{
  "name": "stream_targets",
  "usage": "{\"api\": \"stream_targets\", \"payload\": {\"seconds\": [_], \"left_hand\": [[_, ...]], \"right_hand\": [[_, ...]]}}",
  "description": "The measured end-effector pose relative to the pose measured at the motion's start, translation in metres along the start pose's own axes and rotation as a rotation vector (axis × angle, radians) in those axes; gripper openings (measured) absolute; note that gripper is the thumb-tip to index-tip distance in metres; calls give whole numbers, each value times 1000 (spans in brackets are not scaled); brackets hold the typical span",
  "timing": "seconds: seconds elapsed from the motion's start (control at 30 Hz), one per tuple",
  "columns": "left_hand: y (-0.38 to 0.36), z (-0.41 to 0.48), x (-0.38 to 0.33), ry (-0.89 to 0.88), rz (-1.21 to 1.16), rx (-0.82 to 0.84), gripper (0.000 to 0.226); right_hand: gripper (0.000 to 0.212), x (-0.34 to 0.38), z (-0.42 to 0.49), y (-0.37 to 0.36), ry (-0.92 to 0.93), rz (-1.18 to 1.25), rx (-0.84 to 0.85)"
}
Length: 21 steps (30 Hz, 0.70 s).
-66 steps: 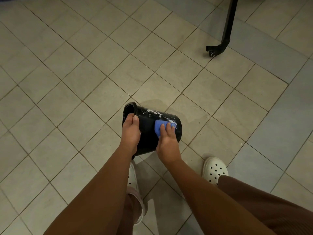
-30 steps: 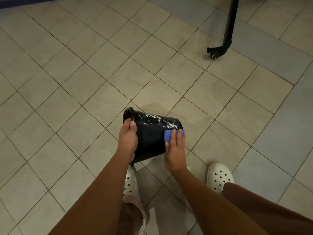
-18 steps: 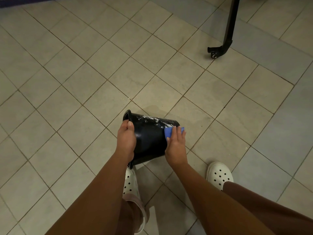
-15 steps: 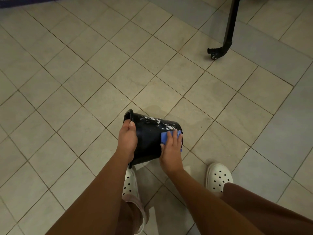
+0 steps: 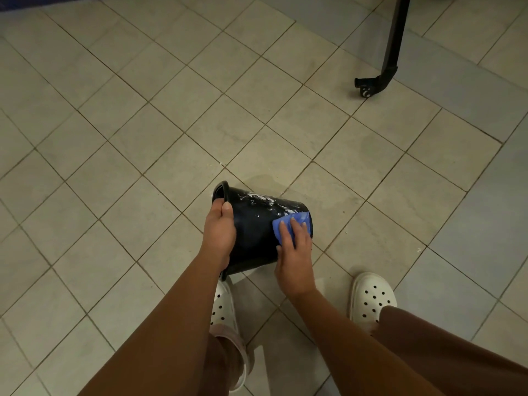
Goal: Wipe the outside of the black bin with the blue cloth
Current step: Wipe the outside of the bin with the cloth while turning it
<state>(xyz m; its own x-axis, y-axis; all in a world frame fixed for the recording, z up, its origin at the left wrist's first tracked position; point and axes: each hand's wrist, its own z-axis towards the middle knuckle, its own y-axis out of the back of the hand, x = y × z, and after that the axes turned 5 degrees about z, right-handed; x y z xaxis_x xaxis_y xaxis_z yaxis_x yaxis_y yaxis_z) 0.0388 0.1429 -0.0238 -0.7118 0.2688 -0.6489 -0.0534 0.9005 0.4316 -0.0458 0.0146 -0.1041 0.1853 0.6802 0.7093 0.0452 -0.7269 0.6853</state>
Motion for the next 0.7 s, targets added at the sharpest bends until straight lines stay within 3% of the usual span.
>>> {"api": "stream_targets", "payload": {"seconds": [0.1,0.3,0.53,0.7], "left_hand": [[1,2,1,3,7,0,40],[-1,1,1,-21,0,1,41],[3,3,4,-2,-1,-1,39],[1,4,6,-20,-7,12,41]], "right_hand": [[70,-7,18,9,37,-44,53],[68,3,16,10,-231,11,16],[74,11,15,12,-87,-65,115],[73,9,22,18,-321,17,77]]}}
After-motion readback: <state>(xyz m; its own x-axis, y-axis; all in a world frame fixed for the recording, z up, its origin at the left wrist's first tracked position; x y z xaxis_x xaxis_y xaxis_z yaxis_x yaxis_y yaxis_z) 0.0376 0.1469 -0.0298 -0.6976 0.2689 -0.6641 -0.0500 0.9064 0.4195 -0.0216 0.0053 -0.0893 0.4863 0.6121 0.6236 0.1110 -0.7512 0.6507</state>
